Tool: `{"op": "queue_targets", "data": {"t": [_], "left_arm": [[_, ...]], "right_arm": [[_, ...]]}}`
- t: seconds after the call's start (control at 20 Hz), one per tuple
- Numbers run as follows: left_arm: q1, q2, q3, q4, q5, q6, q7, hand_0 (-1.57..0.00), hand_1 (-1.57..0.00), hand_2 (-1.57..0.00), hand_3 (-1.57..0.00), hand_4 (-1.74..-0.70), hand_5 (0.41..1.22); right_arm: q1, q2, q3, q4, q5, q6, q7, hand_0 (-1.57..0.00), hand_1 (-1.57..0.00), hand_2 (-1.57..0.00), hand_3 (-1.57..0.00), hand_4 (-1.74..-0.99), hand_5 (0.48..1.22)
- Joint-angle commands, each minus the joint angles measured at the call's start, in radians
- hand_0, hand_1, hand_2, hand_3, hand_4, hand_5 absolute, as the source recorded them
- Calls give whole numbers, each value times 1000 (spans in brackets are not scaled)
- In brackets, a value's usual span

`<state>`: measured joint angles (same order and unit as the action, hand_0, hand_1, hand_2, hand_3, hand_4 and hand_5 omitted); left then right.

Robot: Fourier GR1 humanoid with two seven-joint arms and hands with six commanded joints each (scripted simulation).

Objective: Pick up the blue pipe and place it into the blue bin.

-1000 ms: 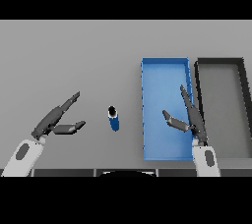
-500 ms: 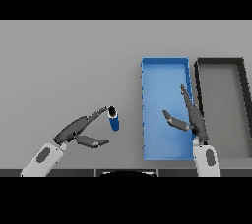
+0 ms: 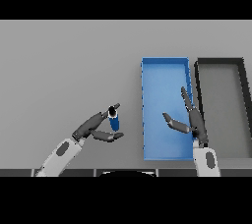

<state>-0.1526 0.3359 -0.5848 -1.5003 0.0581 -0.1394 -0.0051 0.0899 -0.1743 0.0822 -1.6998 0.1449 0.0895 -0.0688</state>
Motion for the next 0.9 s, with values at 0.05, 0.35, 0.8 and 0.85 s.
{"op": "queue_targets", "data": {"t": [0.05,0.35,0.8,0.85], "left_arm": [[-10,-16,0,55,-30,16,-36,1,1,1,1,-1120,494],[-48,-111,13,137,16,4,-83,1,-44,-166,-108,-1176,601],[-29,-166,-3,121,48,6,-120,-1193,-1266,-1311,-1258,-1617,1106],[-20,-167,-17,116,35,19,-137,-1269,-1327,-1363,-1320,-1586,1129]], "right_arm": [[-8,4,-2,8,-4,-1,2,1,1,1,1,-1201,548],[-13,-10,-8,19,5,-1,3,1,1,1,1,-1186,554],[10,-15,-8,3,3,4,-11,1,1,1,1,-1178,561],[4,-15,-8,1,4,1,2,1,1,1,1,-1176,560]]}}
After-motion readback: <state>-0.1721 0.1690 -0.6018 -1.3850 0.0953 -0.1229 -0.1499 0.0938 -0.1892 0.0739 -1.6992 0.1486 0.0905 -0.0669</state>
